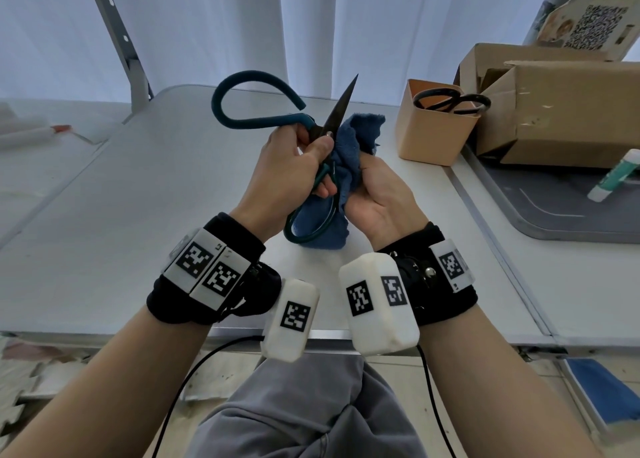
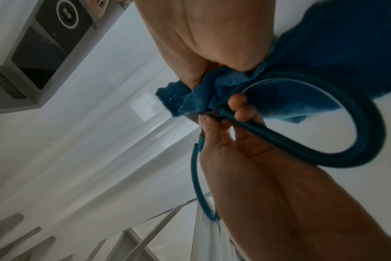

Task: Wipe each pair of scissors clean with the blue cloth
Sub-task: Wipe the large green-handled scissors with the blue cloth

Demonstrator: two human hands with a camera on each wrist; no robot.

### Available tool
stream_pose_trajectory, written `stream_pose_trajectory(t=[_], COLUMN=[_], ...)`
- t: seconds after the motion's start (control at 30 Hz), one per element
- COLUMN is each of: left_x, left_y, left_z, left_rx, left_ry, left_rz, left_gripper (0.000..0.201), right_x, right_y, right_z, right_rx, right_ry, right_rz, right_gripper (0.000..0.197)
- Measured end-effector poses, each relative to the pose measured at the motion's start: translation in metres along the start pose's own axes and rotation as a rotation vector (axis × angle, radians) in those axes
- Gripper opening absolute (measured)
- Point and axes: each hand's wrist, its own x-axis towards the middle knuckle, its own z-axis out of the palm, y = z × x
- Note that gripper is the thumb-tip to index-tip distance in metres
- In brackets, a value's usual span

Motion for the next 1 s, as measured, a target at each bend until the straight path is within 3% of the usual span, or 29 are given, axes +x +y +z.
stream_pose_trajectory(t=[0.2,0.37,0.47,0.67,0.87,1.0], left_x=[-0.002,-0.001,-0.001,-0.001,0.0,-0.001], left_y=[0.0,0.002,0.002,0.004,0.007,0.004], left_z=[0.0,-0.001,-0.001,-0.003,0.0,0.0], left_rx=[0.021,0.015,0.008,0.005,0.005,0.0], left_ry=[-0.009,-0.007,-0.006,0.007,0.012,0.007], left_rz=[0.003,0.005,-0.004,-0.005,0.005,-0.01], left_gripper=[0.025,0.03,0.027,0.031,0.031,0.032], right_x=[0.005,0.004,0.005,0.004,0.002,0.0], right_y=[-0.004,0.005,0.005,0.0,0.001,-0.003], right_z=[-0.002,-0.003,-0.003,-0.003,-0.004,-0.005], right_rx=[0.013,0.035,0.042,0.086,0.025,0.034], right_ry=[0.039,0.035,0.03,0.003,-0.026,-0.007], right_rz=[-0.037,0.045,0.019,-0.029,0.06,-0.011], right_gripper=[0.038,0.021,0.015,0.026,0.019,0.017])
